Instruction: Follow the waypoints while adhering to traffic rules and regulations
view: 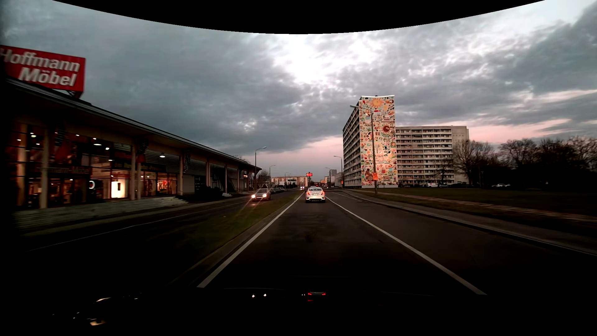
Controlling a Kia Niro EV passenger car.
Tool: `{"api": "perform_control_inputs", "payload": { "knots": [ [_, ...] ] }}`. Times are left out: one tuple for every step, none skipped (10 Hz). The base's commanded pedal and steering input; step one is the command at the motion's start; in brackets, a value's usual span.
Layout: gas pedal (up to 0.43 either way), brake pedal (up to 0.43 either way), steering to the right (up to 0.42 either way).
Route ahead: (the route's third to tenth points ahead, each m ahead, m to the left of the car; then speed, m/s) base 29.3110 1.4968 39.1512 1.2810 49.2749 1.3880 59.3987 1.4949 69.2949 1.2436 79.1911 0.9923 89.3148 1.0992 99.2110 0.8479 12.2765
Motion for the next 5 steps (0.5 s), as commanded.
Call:
{"api": "perform_control_inputs", "payload": {
  "knots": [
    [0.067, 0.0, -0.003],
    [0.067, 0.0, -0.003],
    [0.067, 0.0, -0.004],
    [0.059, 0.0, -0.003],
    [0.059, 0.0, -0.003]
  ]
}}
